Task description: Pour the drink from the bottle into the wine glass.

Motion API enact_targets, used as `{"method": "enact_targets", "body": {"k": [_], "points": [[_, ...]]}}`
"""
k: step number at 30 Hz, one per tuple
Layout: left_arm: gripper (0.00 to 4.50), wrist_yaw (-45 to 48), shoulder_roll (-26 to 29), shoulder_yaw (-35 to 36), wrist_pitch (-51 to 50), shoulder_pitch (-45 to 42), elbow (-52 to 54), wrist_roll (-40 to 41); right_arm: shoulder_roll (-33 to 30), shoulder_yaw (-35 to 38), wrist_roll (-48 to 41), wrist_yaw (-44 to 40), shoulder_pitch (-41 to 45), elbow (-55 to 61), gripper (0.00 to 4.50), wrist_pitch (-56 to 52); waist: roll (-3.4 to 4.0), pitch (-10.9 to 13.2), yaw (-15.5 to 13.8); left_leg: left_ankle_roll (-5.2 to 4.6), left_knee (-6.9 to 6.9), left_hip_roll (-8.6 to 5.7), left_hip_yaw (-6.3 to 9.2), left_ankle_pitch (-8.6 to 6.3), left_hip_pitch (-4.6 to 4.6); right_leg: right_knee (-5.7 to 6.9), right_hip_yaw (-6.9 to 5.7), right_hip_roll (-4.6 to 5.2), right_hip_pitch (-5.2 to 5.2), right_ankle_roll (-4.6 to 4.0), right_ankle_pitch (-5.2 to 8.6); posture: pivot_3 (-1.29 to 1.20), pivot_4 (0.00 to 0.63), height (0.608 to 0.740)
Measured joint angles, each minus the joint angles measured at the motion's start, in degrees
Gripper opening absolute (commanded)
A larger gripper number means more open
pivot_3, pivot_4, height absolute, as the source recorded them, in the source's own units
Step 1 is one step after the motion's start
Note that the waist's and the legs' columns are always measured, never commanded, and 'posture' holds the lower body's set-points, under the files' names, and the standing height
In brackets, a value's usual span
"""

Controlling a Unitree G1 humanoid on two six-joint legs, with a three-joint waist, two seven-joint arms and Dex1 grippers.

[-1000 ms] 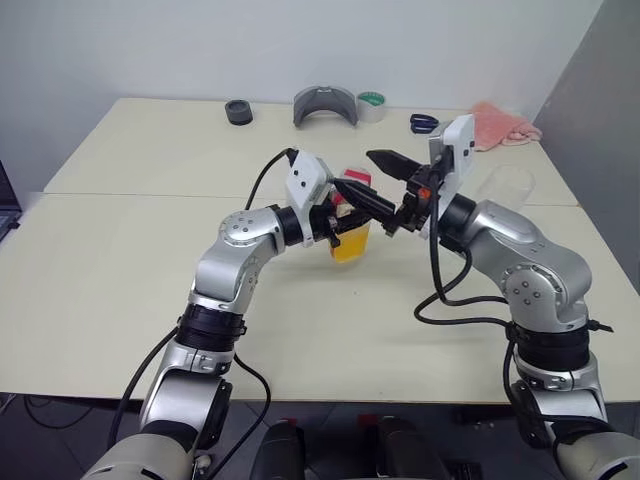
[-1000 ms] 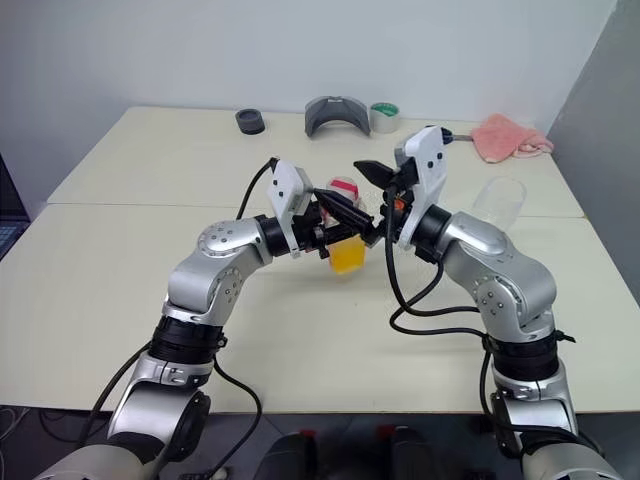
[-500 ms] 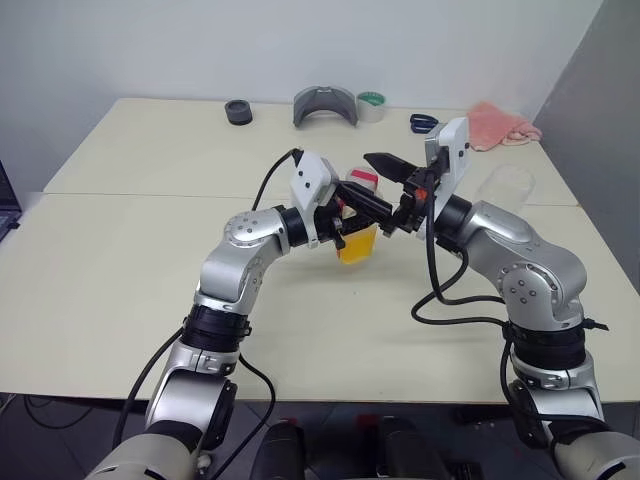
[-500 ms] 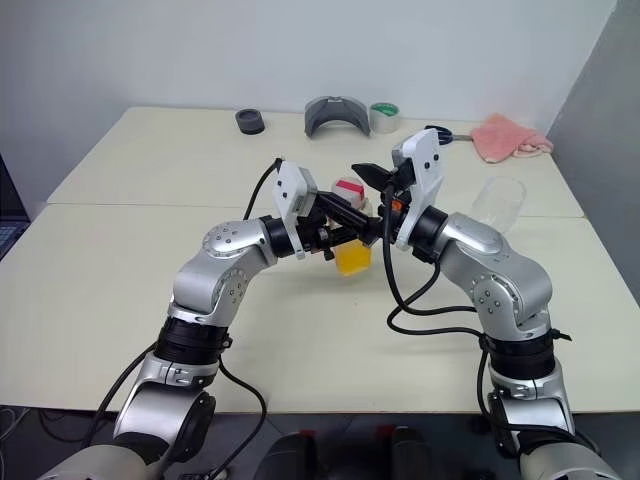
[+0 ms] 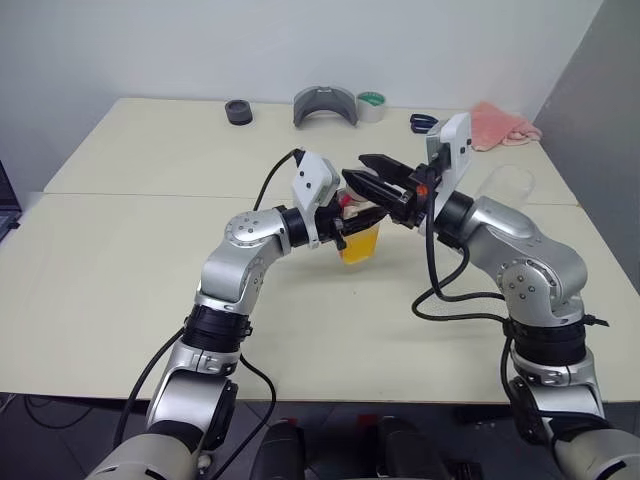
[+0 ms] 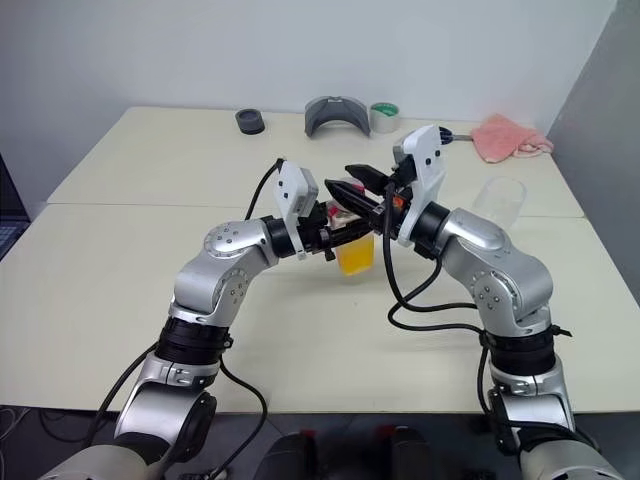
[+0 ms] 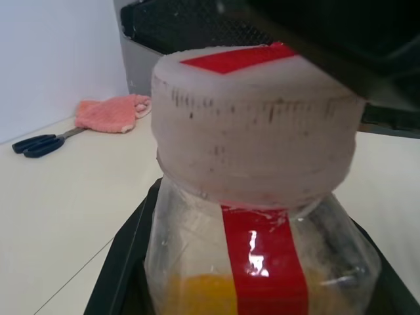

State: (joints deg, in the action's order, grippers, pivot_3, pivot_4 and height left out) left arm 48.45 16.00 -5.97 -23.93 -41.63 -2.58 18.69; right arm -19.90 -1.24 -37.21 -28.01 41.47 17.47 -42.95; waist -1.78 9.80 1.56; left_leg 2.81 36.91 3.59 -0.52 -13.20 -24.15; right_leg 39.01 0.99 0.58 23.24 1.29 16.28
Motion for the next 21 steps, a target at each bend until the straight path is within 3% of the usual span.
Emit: {"method": "enact_targets", "body": {"k": [12,19,21], "points": [[1.94,7.65,10.59,3.87,-17.27,3.88,19.78,17.80,-7.36,0.87,-13.97,-21.07,10.58,-4.56,1.77,-8.81,0.17,0.11,0.17,0.00,0.00,0.04,0.05,0.00,0.03,0.01,0.00,-0.04,0.00,-0.01,0.01,0.00,0.150,0.740],[1.94,10.95,13.92,5.12,-21.07,3.37,22.19,23.24,-7.99,-0.09,-15.76,-27.47,13.74,-6.51,1.77,-10.51,0.18,0.14,-0.02,0.00,0.03,0.02,0.05,0.00,0.01,0.00,-0.01,-0.04,-0.01,-0.01,0.01,0.00,0.150,0.740],[1.94,11.13,14.00,4.74,-21.07,3.04,21.95,23.23,-8.43,-0.02,-15.79,-28.14,13.74,-6.59,2.51,-10.58,0.18,0.15,-0.04,0.00,0.03,0.02,0.04,0.00,0.01,0.00,0.00,-0.03,-0.01,-0.01,0.01,0.00,0.150,0.740]]}}
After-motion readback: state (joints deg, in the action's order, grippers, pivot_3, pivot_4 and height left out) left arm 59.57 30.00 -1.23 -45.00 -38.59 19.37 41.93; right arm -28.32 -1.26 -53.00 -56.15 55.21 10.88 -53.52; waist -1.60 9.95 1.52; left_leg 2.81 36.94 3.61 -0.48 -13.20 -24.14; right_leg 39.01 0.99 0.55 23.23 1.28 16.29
